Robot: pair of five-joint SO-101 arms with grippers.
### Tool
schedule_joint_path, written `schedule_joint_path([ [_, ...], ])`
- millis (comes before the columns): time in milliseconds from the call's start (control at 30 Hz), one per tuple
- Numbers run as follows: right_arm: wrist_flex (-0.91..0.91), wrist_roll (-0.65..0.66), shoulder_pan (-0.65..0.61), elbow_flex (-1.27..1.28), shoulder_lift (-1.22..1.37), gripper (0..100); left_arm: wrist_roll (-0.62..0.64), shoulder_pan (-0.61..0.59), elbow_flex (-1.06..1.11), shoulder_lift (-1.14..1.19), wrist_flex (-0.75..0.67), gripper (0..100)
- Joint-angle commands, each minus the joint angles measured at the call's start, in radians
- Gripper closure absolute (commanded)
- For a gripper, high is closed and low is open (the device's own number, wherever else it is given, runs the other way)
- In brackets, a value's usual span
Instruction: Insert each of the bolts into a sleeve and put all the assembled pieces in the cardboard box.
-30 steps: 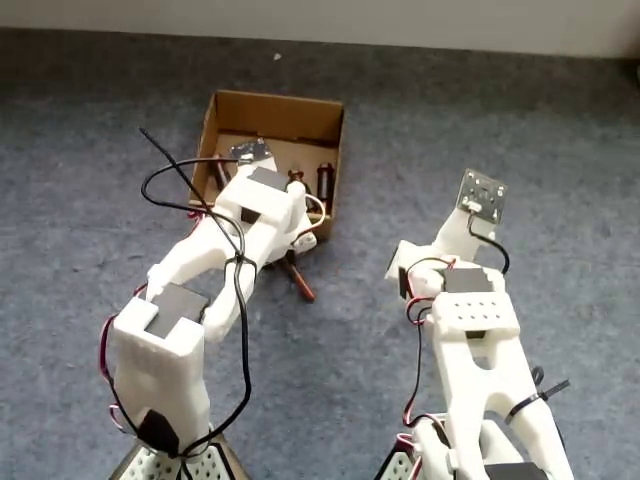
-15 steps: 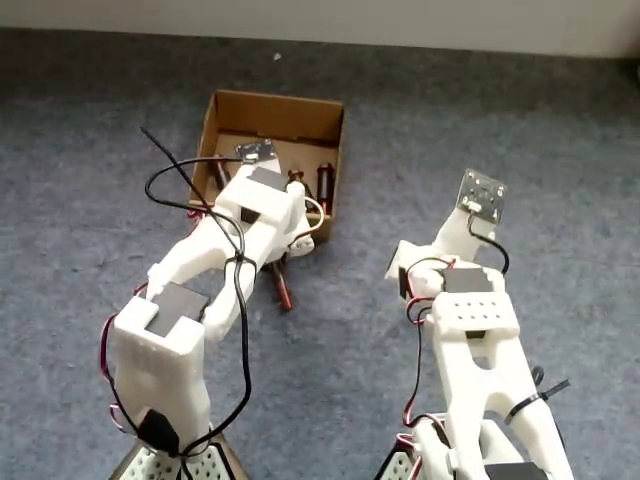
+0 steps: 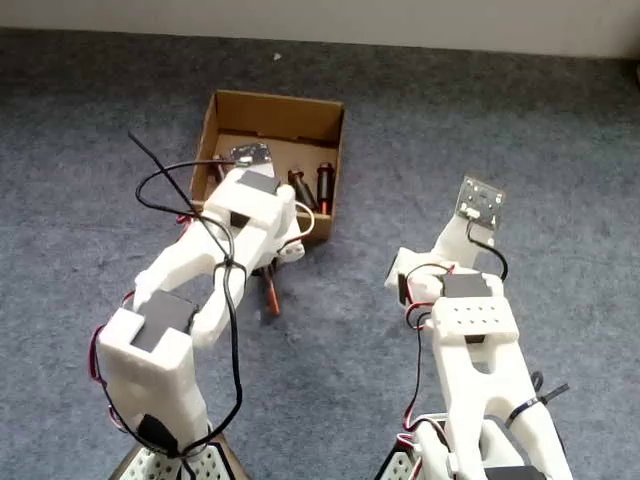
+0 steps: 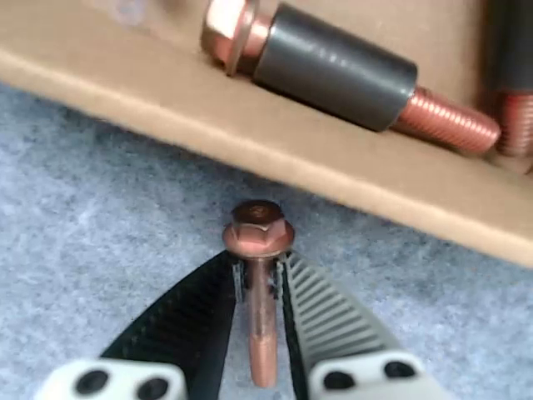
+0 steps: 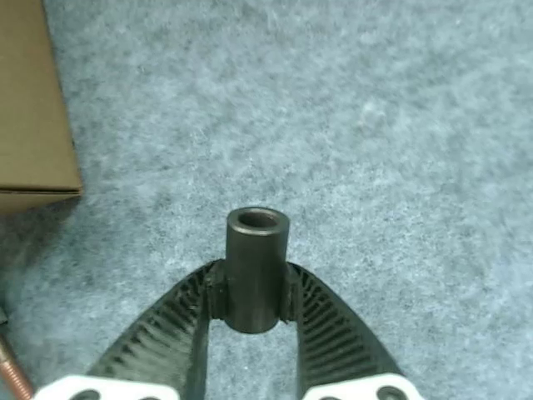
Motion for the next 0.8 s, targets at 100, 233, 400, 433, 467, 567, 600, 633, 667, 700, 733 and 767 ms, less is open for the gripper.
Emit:
schedule_joint_path([
  [100,-0.012,0.012,-0.018,-0.007,-0.039,99.4,-0.064,0.012,0.219,-0.305,-0.170,99],
  [233,-0.012,0.014,-0.018,-0.005,-0.042,99.4,-0.083,0.012,0.366,-0.463,-0.275,100],
  [400,-0.016,0.014,-0.018,0.056,-0.213,99.4,-0.084,0.012,0.498,-0.647,-0.359,100],
  [433,-0.018,0.014,-0.018,0.082,-0.265,99.4,-0.086,0.012,0.522,-0.680,-0.370,100],
  [467,-0.018,0.014,-0.018,0.107,-0.315,99.4,-0.086,0.012,0.542,-0.710,-0.382,100],
  [567,-0.018,0.014,-0.035,0.166,-0.437,99.4,-0.086,0.012,0.596,-0.789,-0.411,100],
  [600,-0.018,0.023,-0.050,0.186,-0.470,99.4,-0.087,0.012,0.610,-0.814,-0.416,100],
  [633,-0.018,0.046,-0.067,0.203,-0.499,99.4,-0.101,0.012,0.619,-0.835,-0.416,100],
  [667,-0.018,0.063,-0.088,0.223,-0.529,99.4,-0.120,0.012,0.628,-0.858,-0.416,100],
  [700,-0.018,0.074,-0.108,0.242,-0.555,99.4,-0.132,0.012,0.636,-0.881,-0.416,100],
  [733,-0.018,0.078,-0.124,0.255,-0.578,99.4,-0.140,0.012,0.648,-0.905,-0.416,100],
  [767,-0.018,0.080,-0.136,0.269,-0.601,99.4,-0.141,0.012,0.659,-0.929,-0.416,100],
])
